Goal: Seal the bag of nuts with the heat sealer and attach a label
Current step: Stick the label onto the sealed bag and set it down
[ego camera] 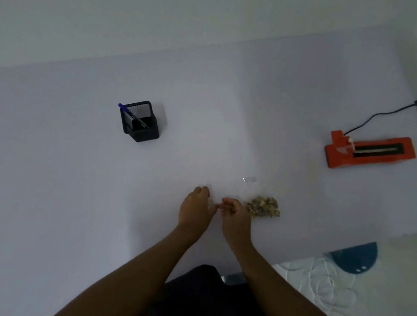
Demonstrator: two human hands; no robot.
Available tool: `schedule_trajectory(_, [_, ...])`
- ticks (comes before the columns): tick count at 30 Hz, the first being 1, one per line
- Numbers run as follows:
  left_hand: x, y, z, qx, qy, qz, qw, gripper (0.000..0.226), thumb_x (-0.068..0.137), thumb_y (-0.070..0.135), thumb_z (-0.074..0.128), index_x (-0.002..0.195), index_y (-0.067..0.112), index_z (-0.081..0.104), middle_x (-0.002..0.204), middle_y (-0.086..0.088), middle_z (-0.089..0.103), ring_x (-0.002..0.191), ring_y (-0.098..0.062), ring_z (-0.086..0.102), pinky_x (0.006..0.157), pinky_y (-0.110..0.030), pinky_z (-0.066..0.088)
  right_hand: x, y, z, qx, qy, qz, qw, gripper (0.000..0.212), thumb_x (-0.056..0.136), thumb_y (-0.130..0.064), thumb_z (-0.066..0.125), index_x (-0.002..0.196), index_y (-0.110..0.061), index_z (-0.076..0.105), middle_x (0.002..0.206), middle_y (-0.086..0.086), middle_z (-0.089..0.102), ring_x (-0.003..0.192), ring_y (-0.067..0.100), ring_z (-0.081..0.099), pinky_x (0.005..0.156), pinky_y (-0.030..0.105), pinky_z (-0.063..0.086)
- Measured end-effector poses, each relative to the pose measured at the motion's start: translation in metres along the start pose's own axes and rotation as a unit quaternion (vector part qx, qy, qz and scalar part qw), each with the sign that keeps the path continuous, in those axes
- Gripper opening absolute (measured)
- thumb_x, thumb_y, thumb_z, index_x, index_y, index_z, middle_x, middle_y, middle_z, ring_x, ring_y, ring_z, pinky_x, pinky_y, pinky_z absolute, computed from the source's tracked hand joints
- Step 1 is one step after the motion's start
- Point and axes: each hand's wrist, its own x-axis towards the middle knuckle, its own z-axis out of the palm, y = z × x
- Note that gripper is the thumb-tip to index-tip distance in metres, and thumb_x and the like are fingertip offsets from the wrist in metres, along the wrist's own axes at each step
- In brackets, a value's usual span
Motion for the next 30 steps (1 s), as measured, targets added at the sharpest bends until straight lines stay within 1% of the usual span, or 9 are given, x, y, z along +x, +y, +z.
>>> schedule_trajectory(3, [-0.0005, 0.0025, 0.0009, 0.015, 0.004, 0.000, 1.000, 0.026, 0.087, 0.027, 0.066, 0.102, 0.007, 0.058, 0.099, -0.010, 0.061, 0.087, -0.028, 0.061, 0.071, -0.036, 0.049, -0.0018, 0.0000, -0.0010, -0.004, 0.006, 0.002, 1.000, 0.024, 0.095, -0.002, 0.058, 0.116, -0.007, 0.069, 0.106, 0.007, 0.074, 0.100, 0.016, 0.069, 0.095, 0.037, 0.056])
schedule_trajectory(6, [0.0009, 0.0055, 0.0010, 0.024, 0.001, -0.002, 1.000, 0.018, 0.084, 0.020, 0.063, 0.097, 0.008, 0.059, 0.097, -0.010, 0.062, 0.084, -0.028, 0.061, 0.070, -0.038, 0.050, -0.0026, 0.0017, -0.0037, -0.019, 0.018, -0.011, 1.000, 0.021, 0.095, -0.007, 0.062, 0.115, -0.007, 0.070, 0.107, 0.006, 0.074, 0.100, 0.015, 0.068, 0.093, 0.033, 0.056])
schedule_trajectory(10, [0.0017, 0.0044, -0.0002, 0.027, 0.002, -0.002, 1.000, 0.011, 0.083, 0.018, 0.062, 0.089, 0.010, 0.063, 0.092, -0.007, 0.062, 0.078, -0.027, 0.061, 0.068, -0.037, 0.050, -0.0042, 0.0026, -0.0060, -0.027, 0.014, -0.009, 0.999, 0.023, 0.097, -0.008, 0.060, 0.117, -0.008, 0.070, 0.110, 0.003, 0.073, 0.100, 0.010, 0.066, 0.089, 0.020, 0.052])
schedule_trajectory(13, [0.0014, 0.0010, 0.0016, 0.023, 0.003, -0.007, 1.000, 0.010, 0.086, 0.018, 0.063, 0.084, 0.009, 0.067, 0.089, -0.006, 0.063, 0.074, -0.022, 0.060, 0.064, -0.030, 0.046, -0.0044, 0.0030, -0.0062, -0.017, 0.005, -0.005, 1.000, 0.024, 0.096, -0.006, 0.059, 0.117, -0.009, 0.069, 0.107, 0.000, 0.074, 0.097, 0.007, 0.067, 0.094, 0.030, 0.056])
schedule_trajectory(17, [0.0018, -0.0016, 0.0034, 0.017, 0.006, -0.011, 1.000, 0.015, 0.089, 0.021, 0.065, 0.086, 0.010, 0.074, 0.091, -0.005, 0.066, 0.074, -0.019, 0.062, 0.064, -0.025, 0.044, -0.0039, 0.0035, -0.0044, -0.006, -0.006, -0.008, 1.000, 0.029, 0.093, 0.001, 0.055, 0.116, -0.011, 0.068, 0.101, 0.001, 0.075, 0.098, 0.013, 0.070, 0.094, 0.037, 0.057])
schedule_trajectory(21, [0.0008, 0.0015, 0.0036, 0.015, 0.015, -0.016, 1.000, 0.020, 0.086, 0.031, 0.070, 0.083, 0.011, 0.072, 0.089, -0.001, 0.062, 0.068, -0.012, 0.052, 0.061, -0.022, 0.037, -0.0042, 0.0018, -0.0054, 0.011, -0.004, -0.010, 1.000, 0.030, 0.093, 0.003, 0.054, 0.116, -0.010, 0.067, 0.101, 0.003, 0.075, 0.098, 0.015, 0.071, 0.094, 0.038, 0.058])
schedule_trajectory(23, [0.0012, 0.0033, 0.0042, 0.016, 0.016, -0.019, 1.000, 0.021, 0.085, 0.032, 0.071, 0.083, 0.011, 0.071, 0.088, -0.001, 0.062, 0.068, -0.013, 0.053, 0.060, -0.023, 0.038, -0.0039, 0.0017, -0.0068, 0.010, -0.001, -0.012, 1.000, 0.030, 0.093, 0.004, 0.054, 0.117, -0.009, 0.067, 0.101, 0.003, 0.074, 0.097, 0.014, 0.070, 0.093, 0.038, 0.058])
schedule_trajectory(27, [0.0033, 0.0041, 0.0052, 0.027, 0.007, -0.016, 0.999, 0.015, 0.085, 0.025, 0.070, 0.085, 0.011, 0.071, 0.091, -0.004, 0.065, 0.073, -0.017, 0.060, 0.063, -0.023, 0.044, -0.0028, 0.0020, -0.0083, 0.006, 0.002, -0.012, 1.000, 0.030, 0.093, 0.003, 0.053, 0.116, -0.009, 0.066, 0.099, 0.002, 0.074, 0.096, 0.014, 0.070, 0.092, 0.037, 0.058])
schedule_trajectory(30, [0.0044, 0.0038, 0.0048, 0.031, 0.007, -0.018, 0.999, 0.021, 0.084, 0.031, 0.070, 0.083, 0.010, 0.070, 0.089, -0.003, 0.063, 0.071, -0.018, 0.060, 0.062, -0.027, 0.047, -0.0030, 0.0004, -0.0080, 0.010, 0.003, -0.012, 1.000, 0.030, 0.092, 0.004, 0.054, 0.116, -0.010, 0.066, 0.099, 0.002, 0.073, 0.097, 0.013, 0.070, 0.093, 0.036, 0.058])
